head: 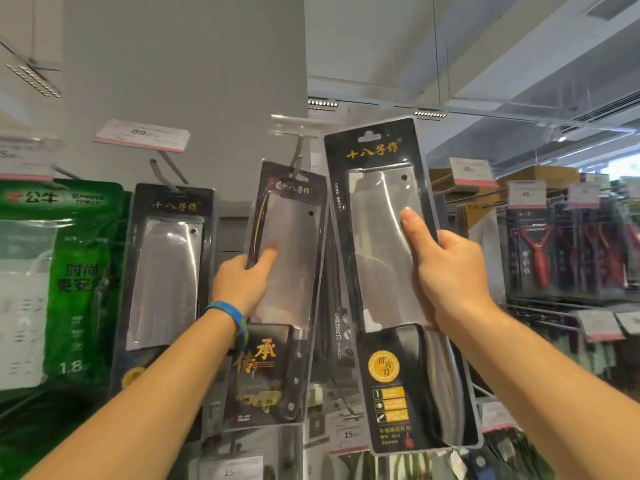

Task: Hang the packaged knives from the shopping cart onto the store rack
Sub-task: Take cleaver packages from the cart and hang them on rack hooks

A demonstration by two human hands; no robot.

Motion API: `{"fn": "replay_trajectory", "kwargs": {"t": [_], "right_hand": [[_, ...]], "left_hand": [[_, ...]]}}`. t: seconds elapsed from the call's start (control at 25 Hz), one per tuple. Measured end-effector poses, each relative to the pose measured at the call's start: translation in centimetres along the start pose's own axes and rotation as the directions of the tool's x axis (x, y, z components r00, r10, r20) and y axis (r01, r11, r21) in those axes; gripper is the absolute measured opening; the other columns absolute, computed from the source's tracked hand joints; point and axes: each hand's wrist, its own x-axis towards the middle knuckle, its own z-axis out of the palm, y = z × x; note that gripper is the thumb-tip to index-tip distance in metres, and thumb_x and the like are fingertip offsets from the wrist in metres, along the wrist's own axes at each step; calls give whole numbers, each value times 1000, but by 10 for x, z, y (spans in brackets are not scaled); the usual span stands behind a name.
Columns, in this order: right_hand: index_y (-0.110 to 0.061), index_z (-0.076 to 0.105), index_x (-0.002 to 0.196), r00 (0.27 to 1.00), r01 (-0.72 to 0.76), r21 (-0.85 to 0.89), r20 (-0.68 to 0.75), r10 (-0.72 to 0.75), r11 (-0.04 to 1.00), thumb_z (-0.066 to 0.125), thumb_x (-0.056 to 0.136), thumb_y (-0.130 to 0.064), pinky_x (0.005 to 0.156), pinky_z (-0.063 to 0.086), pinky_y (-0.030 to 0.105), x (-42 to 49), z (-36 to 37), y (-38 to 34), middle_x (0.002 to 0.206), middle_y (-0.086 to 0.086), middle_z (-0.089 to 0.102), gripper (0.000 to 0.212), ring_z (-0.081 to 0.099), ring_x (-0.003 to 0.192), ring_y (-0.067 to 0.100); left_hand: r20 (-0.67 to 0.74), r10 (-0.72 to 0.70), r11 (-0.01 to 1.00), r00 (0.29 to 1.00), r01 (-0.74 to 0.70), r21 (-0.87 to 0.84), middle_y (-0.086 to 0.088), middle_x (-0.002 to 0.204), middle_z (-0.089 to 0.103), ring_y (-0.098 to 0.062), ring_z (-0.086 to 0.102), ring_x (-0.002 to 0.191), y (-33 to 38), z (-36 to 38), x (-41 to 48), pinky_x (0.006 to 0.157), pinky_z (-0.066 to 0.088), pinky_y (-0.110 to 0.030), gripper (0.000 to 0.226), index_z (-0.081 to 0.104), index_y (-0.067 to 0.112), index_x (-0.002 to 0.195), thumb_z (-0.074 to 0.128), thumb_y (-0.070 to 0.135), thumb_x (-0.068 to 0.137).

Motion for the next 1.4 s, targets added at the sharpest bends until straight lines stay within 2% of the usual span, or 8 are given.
{"fn": "replay_trajectory", "kwargs": {"t": [0.16, 0.32, 0.4, 0.48, 0.72, 0.92, 1.24, 1.4], "right_hand": [[2, 52, 69, 1000, -4, 10, -21, 4, 1000, 63, 80, -79, 57, 39, 37, -6, 8, 14, 63, 20, 54, 82, 46, 56, 18], [3, 54, 69, 999, -50, 56, 8, 50, 997, 64, 76, -81, 54, 41, 34, -7, 19, 28, 62, 13, 62, 84, 50, 53, 18], [9, 59, 81, 997, -65, 57, 35, 63, 996, 63, 76, -81, 58, 50, 44, -7, 26, 34, 79, 22, 69, 90, 59, 62, 32], [9, 60, 83, 996, -66, 58, 56, 63, 996, 61, 74, -84, 63, 55, 51, -6, 30, 36, 80, 20, 69, 93, 64, 68, 36], [7, 59, 78, 995, -75, 81, 74, 69, 994, 61, 74, -85, 58, 48, 39, -5, 38, 49, 80, 22, 66, 92, 62, 63, 33], [2, 51, 66, 993, -110, 83, 47, 107, 990, 60, 66, -87, 53, 42, 34, -7, 36, 61, 69, 23, 60, 89, 52, 51, 18], [-3, 45, 64, 990, -119, 40, 77, 116, 992, 56, 66, -88, 59, 34, 37, -13, 45, 80, 64, 21, 44, 85, 41, 58, 21], [-12, 47, 62, 989, -110, 29, 105, 107, 993, 54, 67, -89, 59, 34, 38, -18, 48, 86, 60, 9, 43, 77, 41, 57, 21]], "left_hand": [[81, -48, 969, 996, 66, -237, -10, 69, 67, -26, 64, 67, 5, -3, 4, 65, 53, -39, 57, 65, 4, 72, 70, 61, 76], [148, 78, 956, 986, -32, -292, 15, 72, 71, -1, 66, 71, 36, -12, 28, 62, 52, -12, 37, 69, 21, 93, 67, 57, 84], [192, 99, 950, 976, -36, -311, 31, 94, 40, -1, 39, 108, 62, -16, 47, 82, 56, -24, 44, 67, 22, 110, 64, 59, 87], [283, 75, 936, 956, 30, -352, 11, 112, 66, -17, 60, 100, 79, -14, 63, 97, 51, -44, 51, 63, 22, 123, 63, 59, 88], [241, 81, 933, 967, 12, -360, -8, 119, 70, -26, 65, 111, 101, -6, 84, 101, 50, -42, 37, 63, 15, 125, 65, 34, 95], [257, 68, 868, 964, 70, -492, -11, 101, 75, -22, 73, 82, 88, -4, 86, 66, 60, -31, 27, 67, 13, 110, 69, 32, 92], [170, 86, 924, 982, -14, -382, -14, 113, 72, -32, 70, 101, 79, 13, 107, 93, 55, -48, 50, 63, 8, 122, 75, 38, 85], [168, 124, 902, 978, -40, -430, -5, 99, 76, -27, 72, 98, 60, 18, 114, 92, 56, -42, 19, 69, 20, 96, 72, 36, 88]]}}
